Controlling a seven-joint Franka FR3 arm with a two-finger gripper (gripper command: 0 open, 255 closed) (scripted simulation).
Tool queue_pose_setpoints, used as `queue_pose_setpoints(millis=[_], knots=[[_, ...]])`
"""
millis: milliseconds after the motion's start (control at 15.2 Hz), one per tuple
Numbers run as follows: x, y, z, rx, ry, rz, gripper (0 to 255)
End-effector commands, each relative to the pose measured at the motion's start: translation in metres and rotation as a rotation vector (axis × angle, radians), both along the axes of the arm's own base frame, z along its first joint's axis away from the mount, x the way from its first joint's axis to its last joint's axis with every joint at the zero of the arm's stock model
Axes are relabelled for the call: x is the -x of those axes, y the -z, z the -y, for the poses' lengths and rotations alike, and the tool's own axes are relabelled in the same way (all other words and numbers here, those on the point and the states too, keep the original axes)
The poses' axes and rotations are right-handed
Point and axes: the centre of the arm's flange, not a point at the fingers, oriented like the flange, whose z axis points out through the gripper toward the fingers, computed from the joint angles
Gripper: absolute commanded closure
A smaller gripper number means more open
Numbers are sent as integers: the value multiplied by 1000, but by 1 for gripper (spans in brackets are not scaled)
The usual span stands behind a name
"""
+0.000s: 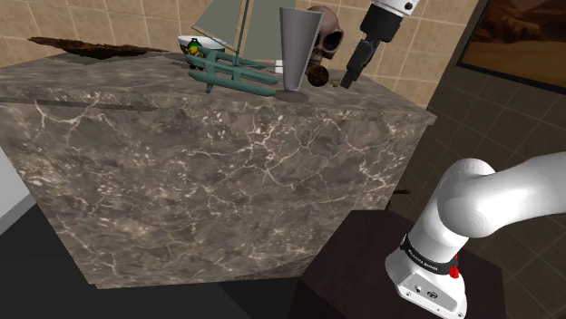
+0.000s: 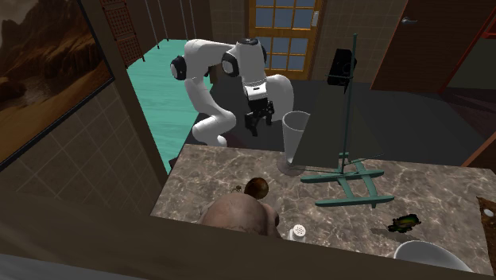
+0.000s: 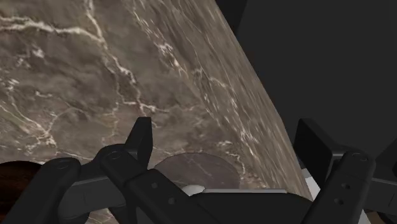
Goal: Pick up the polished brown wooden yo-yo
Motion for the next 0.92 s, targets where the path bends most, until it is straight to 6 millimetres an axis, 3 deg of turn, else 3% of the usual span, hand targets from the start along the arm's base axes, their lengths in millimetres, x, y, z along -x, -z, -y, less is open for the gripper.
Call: queue_pose_setpoints(millis=[0,396,858], knots=[[0,0,0,0,0,0,0],[-47,-4,75,33,-239,-90,0],[-123,-5,145,70,-519,-196,0]])
